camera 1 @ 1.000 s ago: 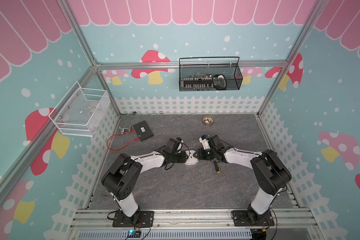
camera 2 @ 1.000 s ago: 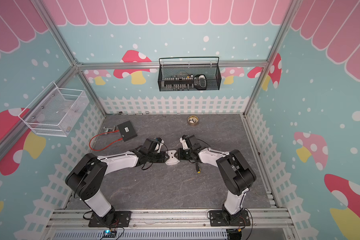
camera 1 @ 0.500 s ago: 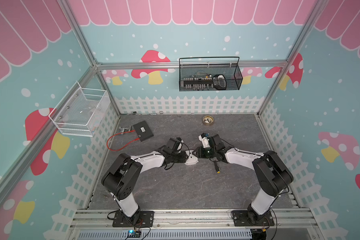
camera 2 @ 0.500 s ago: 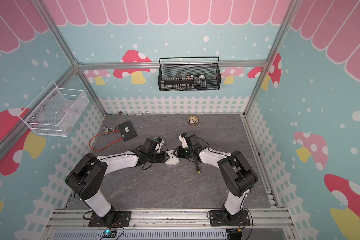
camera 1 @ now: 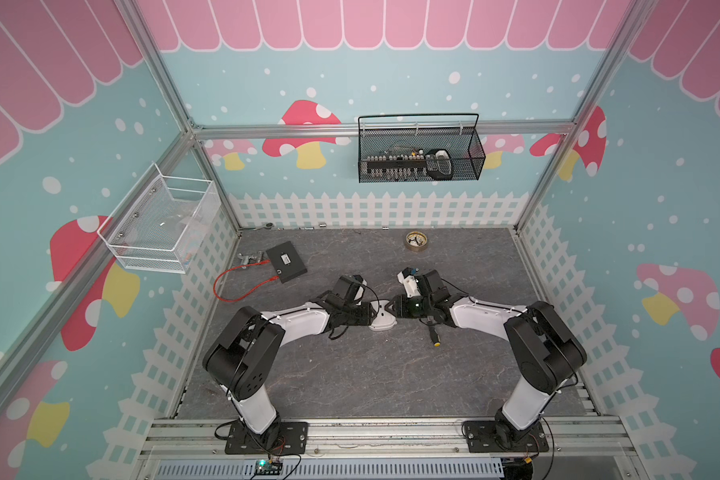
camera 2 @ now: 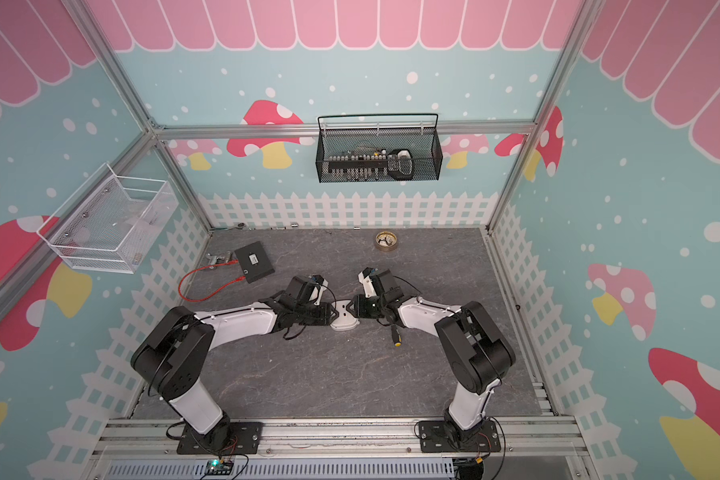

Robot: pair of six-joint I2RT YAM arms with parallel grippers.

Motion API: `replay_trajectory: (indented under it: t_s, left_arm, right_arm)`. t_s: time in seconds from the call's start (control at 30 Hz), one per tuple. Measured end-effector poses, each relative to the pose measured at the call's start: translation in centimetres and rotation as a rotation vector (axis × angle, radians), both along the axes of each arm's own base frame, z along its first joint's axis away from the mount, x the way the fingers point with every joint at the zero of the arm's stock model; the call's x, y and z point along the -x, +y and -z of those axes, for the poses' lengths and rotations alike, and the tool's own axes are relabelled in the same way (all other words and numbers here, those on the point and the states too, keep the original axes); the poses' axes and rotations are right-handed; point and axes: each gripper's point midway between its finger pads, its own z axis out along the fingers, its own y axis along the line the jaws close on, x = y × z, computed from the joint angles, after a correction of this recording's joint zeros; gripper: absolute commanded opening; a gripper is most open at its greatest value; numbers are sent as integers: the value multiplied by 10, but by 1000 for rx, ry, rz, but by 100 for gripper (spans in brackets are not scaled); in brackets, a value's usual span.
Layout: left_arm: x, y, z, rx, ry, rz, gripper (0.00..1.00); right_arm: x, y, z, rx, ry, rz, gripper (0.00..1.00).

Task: Remove the battery from the alarm
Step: Remove the cover from the alarm.

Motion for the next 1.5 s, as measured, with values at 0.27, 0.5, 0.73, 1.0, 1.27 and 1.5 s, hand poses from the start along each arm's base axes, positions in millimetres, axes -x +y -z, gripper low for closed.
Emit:
replay_trajectory:
  t_s: [0.27,0.5,0.73,1.0,1.27,1.5]
  left_arm:
    - [0,0,0,-1,1,0,40]
    - [0,0,0,-1,2,0,40]
    - [0,0,0,-1,2,0,40]
    - [0,0,0,-1,2,0,40]
    - [0,-1,-1,-7,6,4,39]
    - [0,-1,0,-8,5,8,39]
  right_arm:
    - [0,0,0,1,0,0,36]
    - [1,-1,1,2,2,0,36]
    - [5,-3,7,10,17,0,36]
    - [5,-3,10,12,21,-1,36]
    - [4,0,10,2,15,-6,36]
    - [3,1,9,-3,13,-11,36]
